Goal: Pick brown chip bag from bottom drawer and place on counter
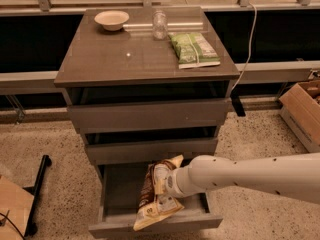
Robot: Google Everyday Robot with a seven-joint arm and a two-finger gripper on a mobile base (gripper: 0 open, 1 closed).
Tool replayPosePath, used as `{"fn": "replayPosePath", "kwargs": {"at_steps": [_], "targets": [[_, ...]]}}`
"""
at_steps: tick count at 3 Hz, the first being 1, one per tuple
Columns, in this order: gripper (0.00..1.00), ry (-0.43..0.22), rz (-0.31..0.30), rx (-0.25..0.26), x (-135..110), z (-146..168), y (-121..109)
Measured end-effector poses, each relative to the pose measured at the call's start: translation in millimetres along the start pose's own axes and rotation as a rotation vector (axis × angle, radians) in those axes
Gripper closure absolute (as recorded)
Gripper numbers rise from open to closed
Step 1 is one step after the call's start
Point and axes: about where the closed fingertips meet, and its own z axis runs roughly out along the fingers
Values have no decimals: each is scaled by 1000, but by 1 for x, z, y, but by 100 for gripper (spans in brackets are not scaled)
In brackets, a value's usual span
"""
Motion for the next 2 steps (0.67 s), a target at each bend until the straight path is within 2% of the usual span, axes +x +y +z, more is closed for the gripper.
{"fn": "replayPosePath", "kwargs": {"at_steps": [2], "targets": [[100, -104, -190, -27, -25, -89, 18]]}}
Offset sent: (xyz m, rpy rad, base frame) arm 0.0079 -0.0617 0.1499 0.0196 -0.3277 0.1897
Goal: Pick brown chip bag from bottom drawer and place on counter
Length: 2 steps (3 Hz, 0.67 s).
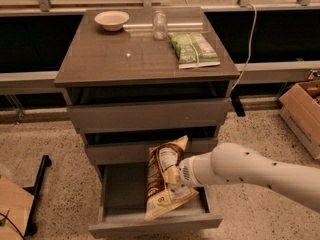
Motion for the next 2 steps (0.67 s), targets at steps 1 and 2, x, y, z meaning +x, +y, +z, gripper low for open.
{"fn": "replayPosePath", "kwargs": {"at_steps": [1, 2], "targets": [[100, -27, -95, 11, -24, -36, 5], [100, -35, -168, 35, -48, -65, 10]]}}
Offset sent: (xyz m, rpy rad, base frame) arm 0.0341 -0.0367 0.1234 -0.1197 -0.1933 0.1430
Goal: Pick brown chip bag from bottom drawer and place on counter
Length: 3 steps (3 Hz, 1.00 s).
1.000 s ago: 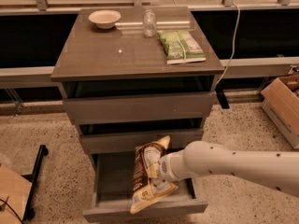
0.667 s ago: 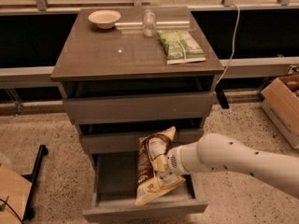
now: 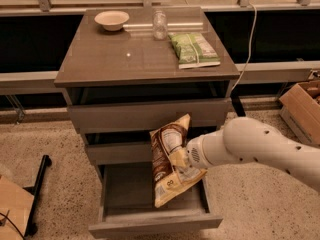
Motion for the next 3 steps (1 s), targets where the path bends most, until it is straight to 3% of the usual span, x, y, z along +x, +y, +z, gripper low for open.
{"fn": "replayPosePath", "kwargs": {"at_steps": [1, 2, 3], "targets": [[100, -12, -67, 34, -25, -27, 6], [100, -22, -169, 96, -58, -55, 30], [100, -80, -331, 196, -113, -107, 80]]}}
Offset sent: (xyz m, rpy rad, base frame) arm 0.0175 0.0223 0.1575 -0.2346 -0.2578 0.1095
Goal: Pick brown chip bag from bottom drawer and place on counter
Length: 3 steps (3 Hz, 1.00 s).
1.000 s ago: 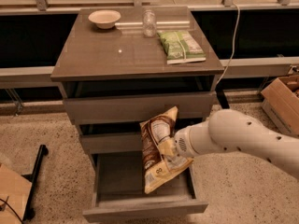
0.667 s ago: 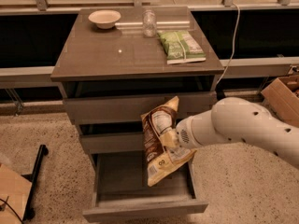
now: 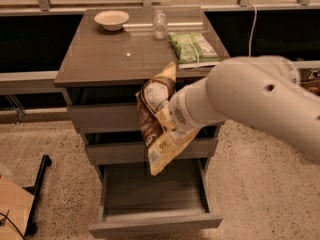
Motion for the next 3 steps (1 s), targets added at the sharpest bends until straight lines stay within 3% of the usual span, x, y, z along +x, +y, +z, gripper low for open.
{"fn": "replayPosePath", "kwargs": {"at_steps": [1, 2, 3], "targets": [[100, -99, -76, 47, -53, -48, 1], [100, -99, -76, 47, -53, -48, 1], [100, -119, -52, 57, -69, -41, -8]]}}
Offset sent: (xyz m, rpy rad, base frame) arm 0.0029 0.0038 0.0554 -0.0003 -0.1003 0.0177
